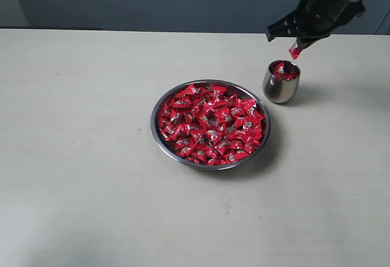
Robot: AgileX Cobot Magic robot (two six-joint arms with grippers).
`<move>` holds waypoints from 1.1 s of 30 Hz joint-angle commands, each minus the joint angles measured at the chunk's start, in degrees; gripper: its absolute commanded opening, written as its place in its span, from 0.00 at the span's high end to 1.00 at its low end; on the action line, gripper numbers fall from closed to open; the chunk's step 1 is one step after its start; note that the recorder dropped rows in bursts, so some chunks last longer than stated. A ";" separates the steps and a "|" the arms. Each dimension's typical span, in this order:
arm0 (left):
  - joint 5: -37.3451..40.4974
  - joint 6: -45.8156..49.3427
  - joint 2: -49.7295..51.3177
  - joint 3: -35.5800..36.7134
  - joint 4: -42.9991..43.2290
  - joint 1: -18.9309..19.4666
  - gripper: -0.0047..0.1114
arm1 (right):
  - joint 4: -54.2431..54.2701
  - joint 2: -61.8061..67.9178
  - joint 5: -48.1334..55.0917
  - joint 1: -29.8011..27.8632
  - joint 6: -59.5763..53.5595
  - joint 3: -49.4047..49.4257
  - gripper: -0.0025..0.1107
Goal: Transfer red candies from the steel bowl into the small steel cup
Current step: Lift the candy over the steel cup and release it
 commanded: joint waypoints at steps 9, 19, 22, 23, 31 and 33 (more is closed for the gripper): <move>-0.45 -0.27 -0.27 -0.48 0.10 -0.02 0.96 | 1.02 3.66 0.70 -0.29 -1.71 -0.30 0.99; -0.45 -0.27 -0.27 -0.48 0.10 -0.02 0.96 | 2.22 4.27 0.52 -0.29 -3.30 -0.30 0.98; -0.45 -0.27 -0.27 -0.48 0.10 -0.02 0.96 | 4.38 4.27 0.52 -0.29 -5.01 -0.30 0.89; -0.45 -0.27 -0.27 -0.48 0.10 -0.02 0.96 | 4.80 4.27 0.52 -0.29 -5.92 -0.30 0.83; -0.45 -0.27 -0.27 -0.48 0.10 -0.02 0.96 | 4.85 4.01 0.43 -0.29 -6.00 -0.30 0.66; -0.45 -0.27 -0.27 -0.48 0.10 -0.02 0.96 | 4.85 3.31 0.18 -0.29 -6.00 -0.30 0.66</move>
